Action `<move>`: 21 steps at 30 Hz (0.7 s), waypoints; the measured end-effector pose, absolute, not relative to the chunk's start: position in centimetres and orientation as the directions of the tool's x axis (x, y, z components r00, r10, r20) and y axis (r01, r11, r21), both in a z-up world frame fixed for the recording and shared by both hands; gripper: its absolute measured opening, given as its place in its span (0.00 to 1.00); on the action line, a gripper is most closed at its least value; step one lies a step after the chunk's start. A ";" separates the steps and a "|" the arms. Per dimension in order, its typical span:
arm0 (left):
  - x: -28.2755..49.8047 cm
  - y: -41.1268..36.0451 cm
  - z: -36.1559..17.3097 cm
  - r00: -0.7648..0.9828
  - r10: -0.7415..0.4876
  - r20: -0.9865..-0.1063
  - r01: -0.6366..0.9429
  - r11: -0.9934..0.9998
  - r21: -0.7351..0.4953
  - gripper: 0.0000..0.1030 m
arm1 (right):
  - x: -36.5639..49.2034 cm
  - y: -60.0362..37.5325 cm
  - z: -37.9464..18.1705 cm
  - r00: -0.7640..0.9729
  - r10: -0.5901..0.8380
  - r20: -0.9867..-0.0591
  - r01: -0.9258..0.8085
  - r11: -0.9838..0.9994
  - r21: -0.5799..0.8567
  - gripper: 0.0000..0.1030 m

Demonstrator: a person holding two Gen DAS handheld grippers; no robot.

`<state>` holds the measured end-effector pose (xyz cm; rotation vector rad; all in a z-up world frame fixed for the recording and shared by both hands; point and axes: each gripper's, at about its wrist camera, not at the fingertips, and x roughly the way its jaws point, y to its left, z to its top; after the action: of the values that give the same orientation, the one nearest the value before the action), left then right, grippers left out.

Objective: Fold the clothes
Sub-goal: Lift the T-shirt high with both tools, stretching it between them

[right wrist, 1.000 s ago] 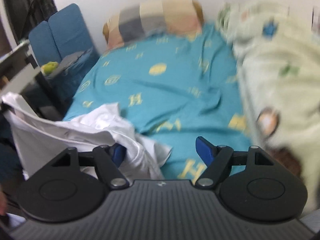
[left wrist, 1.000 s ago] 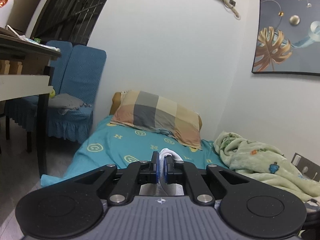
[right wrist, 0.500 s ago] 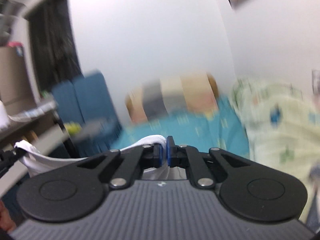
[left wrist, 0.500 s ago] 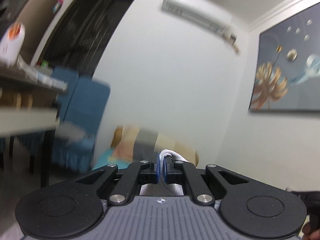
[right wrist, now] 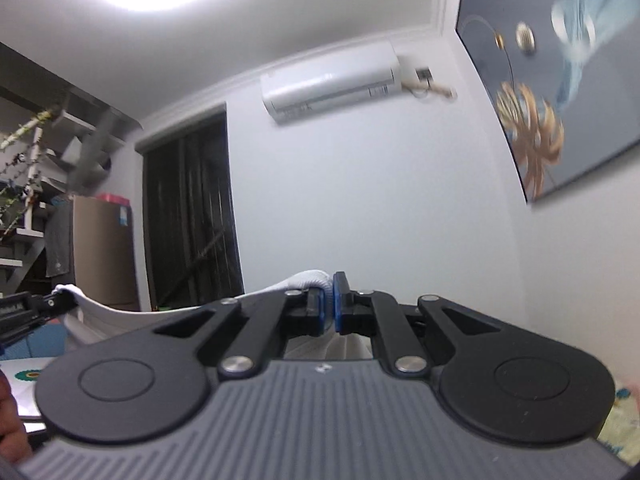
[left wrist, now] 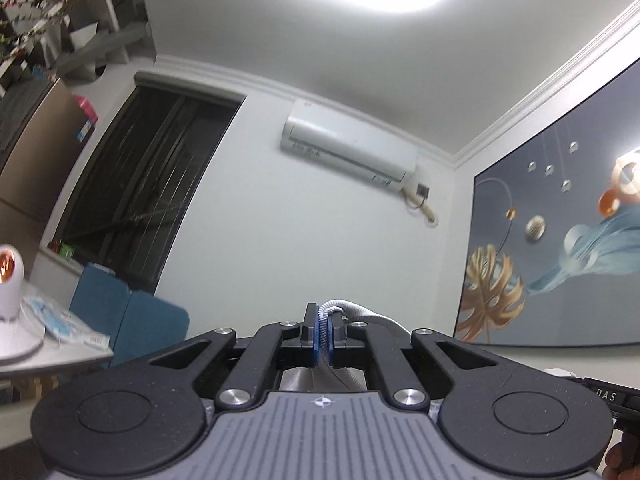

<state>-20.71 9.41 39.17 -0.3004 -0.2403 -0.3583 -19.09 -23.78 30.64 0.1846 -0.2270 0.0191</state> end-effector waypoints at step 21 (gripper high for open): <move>-6.3 4.4 31.2 0.960 -0.280 0.031 0.280 0.934 -0.224 0.05 | -5.1 -29.2 23.4 0.997 -0.068 0.036 0.060 0.981 0.183 0.07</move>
<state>-6.27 4.36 31.19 -0.2291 0.0019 -0.2861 -5.10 -29.15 23.36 0.1826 -0.0420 -0.0643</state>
